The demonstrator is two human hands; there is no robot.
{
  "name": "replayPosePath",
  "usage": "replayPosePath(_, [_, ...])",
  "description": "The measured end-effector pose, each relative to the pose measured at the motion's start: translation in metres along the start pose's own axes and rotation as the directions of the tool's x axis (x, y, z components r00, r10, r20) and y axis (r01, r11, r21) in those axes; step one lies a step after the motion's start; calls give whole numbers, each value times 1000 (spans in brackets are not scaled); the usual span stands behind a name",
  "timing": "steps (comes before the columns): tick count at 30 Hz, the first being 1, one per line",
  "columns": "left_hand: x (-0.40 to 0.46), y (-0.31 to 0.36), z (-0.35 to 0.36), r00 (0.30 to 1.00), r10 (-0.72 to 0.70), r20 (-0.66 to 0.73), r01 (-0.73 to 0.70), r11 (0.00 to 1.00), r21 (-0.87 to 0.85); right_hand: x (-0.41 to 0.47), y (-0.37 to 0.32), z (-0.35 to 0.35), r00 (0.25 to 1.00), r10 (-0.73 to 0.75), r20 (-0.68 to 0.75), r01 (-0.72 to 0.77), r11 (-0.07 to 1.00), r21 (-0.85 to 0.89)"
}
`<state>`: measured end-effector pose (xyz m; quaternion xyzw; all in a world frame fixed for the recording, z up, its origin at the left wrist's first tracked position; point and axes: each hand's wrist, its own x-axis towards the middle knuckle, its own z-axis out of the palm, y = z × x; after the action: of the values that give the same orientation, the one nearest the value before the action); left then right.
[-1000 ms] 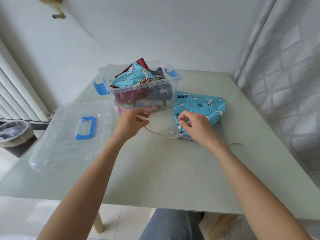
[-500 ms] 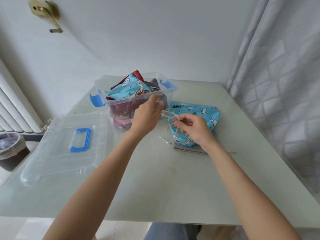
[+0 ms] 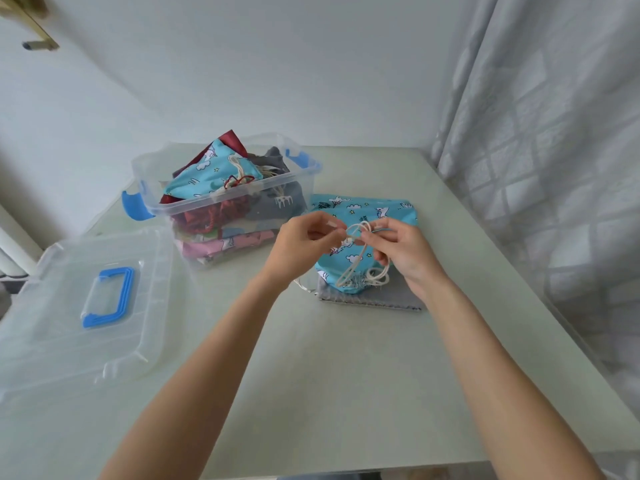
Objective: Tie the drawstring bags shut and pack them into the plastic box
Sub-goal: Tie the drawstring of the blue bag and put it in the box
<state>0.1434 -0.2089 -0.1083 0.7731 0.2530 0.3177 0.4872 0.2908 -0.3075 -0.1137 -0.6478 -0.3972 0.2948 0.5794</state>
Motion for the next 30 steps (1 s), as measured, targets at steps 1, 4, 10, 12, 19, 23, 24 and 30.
replayPosePath(1, [-1,1,2,999,-42,31,45,992,-122,1,3,-1,1000,-12,0,12,1000,26])
replayPosePath(4, [-1,-2,9,996,-71,47,80,974,-212,0,6,0,999,-26,27,21,985,171])
replayPosePath(10, [2,-14,13,946,-148,289,183,978,-98,2,3,-7,991,-53,121,7,936,353])
replayPosePath(12, [1,-12,13,919,-139,369,190,976,-104,3,1,-11,990,-50,132,3,942,334])
replayPosePath(19, [-5,-7,18,914,-99,394,135,989,-65,2,-2,-21,984,-75,159,15,938,347])
replayPosePath(23, [0,-13,21,978,-59,202,69,997,-42,-2,1,-31,967,-133,216,61,947,315])
replayPosePath(24, [1,-14,20,987,-58,148,66,997,-48,-2,4,-32,969,-150,196,104,968,228])
replayPosePath(30, [-2,-8,14,960,-172,220,228,939,-259,1,16,-28,897,-437,-65,410,879,-246])
